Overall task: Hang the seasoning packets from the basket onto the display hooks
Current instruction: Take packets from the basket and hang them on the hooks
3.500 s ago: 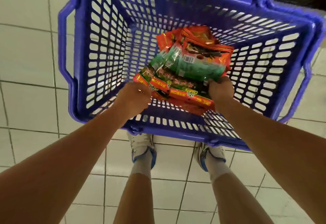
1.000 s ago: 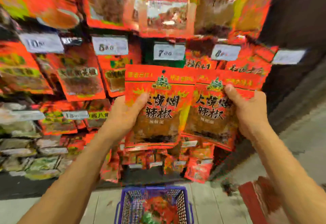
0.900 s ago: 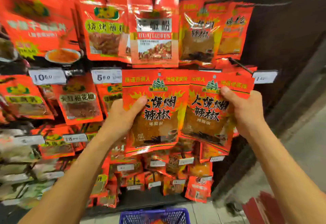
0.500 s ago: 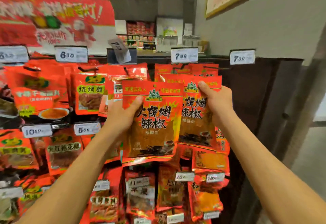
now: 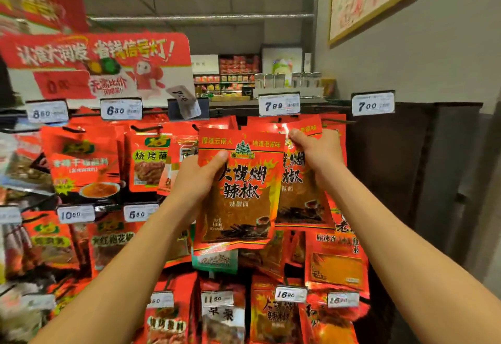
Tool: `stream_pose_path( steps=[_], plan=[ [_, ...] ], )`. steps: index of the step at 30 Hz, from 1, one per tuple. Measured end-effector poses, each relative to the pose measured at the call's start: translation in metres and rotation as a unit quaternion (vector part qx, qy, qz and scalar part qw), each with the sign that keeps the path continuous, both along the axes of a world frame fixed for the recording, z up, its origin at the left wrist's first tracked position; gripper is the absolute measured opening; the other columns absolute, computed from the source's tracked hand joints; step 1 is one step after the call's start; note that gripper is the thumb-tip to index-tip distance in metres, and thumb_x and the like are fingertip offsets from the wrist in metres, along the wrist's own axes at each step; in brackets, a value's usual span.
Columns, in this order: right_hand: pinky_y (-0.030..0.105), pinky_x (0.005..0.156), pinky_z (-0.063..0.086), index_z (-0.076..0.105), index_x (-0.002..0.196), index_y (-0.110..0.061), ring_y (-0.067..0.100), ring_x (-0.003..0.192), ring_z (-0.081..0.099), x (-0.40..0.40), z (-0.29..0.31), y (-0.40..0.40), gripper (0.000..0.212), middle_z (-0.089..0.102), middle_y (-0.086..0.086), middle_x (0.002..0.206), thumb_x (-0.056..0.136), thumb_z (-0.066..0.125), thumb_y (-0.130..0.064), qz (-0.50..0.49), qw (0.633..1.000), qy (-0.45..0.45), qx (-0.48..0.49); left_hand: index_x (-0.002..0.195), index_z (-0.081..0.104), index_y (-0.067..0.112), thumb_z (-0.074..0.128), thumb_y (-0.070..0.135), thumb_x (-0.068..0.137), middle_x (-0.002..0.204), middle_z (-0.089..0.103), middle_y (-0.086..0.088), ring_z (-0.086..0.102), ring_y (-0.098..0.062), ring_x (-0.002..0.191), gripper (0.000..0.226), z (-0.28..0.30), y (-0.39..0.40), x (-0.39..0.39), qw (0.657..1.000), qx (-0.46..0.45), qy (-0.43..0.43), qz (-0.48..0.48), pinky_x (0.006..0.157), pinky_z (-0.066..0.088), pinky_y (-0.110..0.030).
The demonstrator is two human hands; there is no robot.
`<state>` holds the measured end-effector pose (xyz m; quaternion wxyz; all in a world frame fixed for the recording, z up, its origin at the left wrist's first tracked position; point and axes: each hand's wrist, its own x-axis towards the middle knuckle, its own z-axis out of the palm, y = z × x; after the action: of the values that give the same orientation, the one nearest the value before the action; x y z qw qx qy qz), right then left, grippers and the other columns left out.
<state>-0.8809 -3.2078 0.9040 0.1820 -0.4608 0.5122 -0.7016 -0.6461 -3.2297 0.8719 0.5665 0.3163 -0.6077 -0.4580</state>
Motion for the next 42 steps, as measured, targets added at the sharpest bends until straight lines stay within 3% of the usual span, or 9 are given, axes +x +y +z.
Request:
stream_pose_path(
  steps=[5,9,14,17,21,26,30,35,42],
  plan=[
    [0.059,0.086,0.058,0.072,0.085,-0.008,0.037,0.087,0.075,-0.003,0.008,-0.013,0.016,0.078,0.014,0.089,0.086,0.078,-0.023,-0.003,0.998,-0.055,0.01,0.088,0.073,0.028,0.067,0.037,0.096,0.083,0.079,0.012,0.075,-0.004,0.073,0.013,0.007,-0.004,-0.004,1.0,-0.012,-0.004,0.019,0.062,0.052,-0.027],
    [0.061,0.082,0.057,0.072,0.086,-0.002,0.041,0.088,0.073,0.0,0.013,-0.022,0.023,0.077,0.018,0.089,0.084,0.078,-0.024,-0.024,0.999,-0.037,0.017,0.087,0.077,0.029,0.067,0.035,0.096,0.085,0.079,0.011,0.075,-0.005,0.075,0.015,0.005,-0.007,-0.006,1.0,-0.018,0.005,-0.001,0.053,0.054,-0.014],
    [0.06,0.078,0.058,0.069,0.067,-0.016,0.04,0.083,0.074,0.001,0.015,-0.03,0.02,0.077,0.013,0.08,0.082,0.078,-0.025,-0.05,0.998,-0.011,0.027,0.088,0.078,0.031,0.067,0.035,0.096,0.093,0.08,0.005,0.077,-0.011,0.084,0.014,0.003,-0.015,-0.008,1.0,-0.001,0.005,-0.013,0.072,0.053,-0.034],
    [0.058,0.076,0.058,0.067,0.066,-0.016,0.038,0.082,0.074,-0.002,0.017,-0.036,0.021,0.077,0.012,0.079,0.08,0.079,-0.027,-0.082,0.996,-0.001,0.027,0.086,0.079,0.039,0.066,0.037,0.096,0.093,0.08,0.006,0.077,-0.011,0.084,0.016,0.002,-0.018,-0.007,1.0,-0.004,0.005,-0.021,0.072,0.053,-0.034],
    [0.054,0.07,0.057,0.06,0.057,-0.019,0.036,0.078,0.074,-0.005,0.015,-0.048,0.029,0.075,0.01,0.075,0.078,0.079,-0.028,-0.105,0.993,0.016,0.049,0.096,0.076,0.028,0.067,0.039,0.095,0.095,0.08,0.003,0.077,-0.014,0.086,0.014,-0.001,-0.025,-0.006,1.0,0.004,-0.001,-0.025,0.075,0.054,-0.038],
    [0.044,0.067,0.059,0.071,0.083,-0.002,0.03,0.078,0.075,-0.014,0.019,-0.084,0.024,0.076,0.014,0.09,0.078,0.085,-0.021,-0.056,0.994,-0.025,0.087,0.088,0.079,0.035,0.066,0.037,0.096,0.095,0.08,0.003,0.077,-0.014,0.086,0.016,-0.001,-0.03,-0.004,1.0,0.009,0.006,-0.029,0.074,0.054,-0.036],
    [0.034,0.058,0.055,0.07,0.099,-0.004,0.026,0.082,0.069,-0.019,0.021,-0.121,0.033,0.072,0.012,0.101,0.077,0.087,-0.022,-0.052,0.991,-0.043,0.118,0.087,0.079,0.035,0.065,0.036,0.097,0.094,0.08,0.002,0.077,-0.015,0.085,0.017,-0.004,-0.033,-0.004,0.999,0.022,0.01,-0.026,0.073,0.055,-0.036],
    [0.039,0.077,0.05,0.067,0.106,-0.005,0.031,0.096,0.063,-0.03,0.013,-0.145,0.047,0.069,0.011,0.111,0.09,0.071,-0.049,-0.155,0.97,0.069,0.172,0.095,0.074,0.021,0.065,0.03,0.098,0.088,0.08,0.002,0.076,-0.012,0.077,0.014,-0.004,-0.036,-0.011,0.999,0.026,0.018,-0.018,0.057,0.057,-0.022],
    [0.038,0.094,0.047,0.058,0.126,-0.002,0.034,0.118,0.059,-0.041,0.004,-0.141,0.059,0.064,0.015,0.127,0.094,0.064,-0.052,-0.138,0.97,0.087,0.183,0.096,0.073,0.019,0.066,0.022,0.097,0.083,0.079,0.001,0.076,-0.014,0.073,0.008,0.0,-0.047,-0.03,0.998,0.035,0.021,-0.038,0.058,0.058,-0.028]
  ],
)
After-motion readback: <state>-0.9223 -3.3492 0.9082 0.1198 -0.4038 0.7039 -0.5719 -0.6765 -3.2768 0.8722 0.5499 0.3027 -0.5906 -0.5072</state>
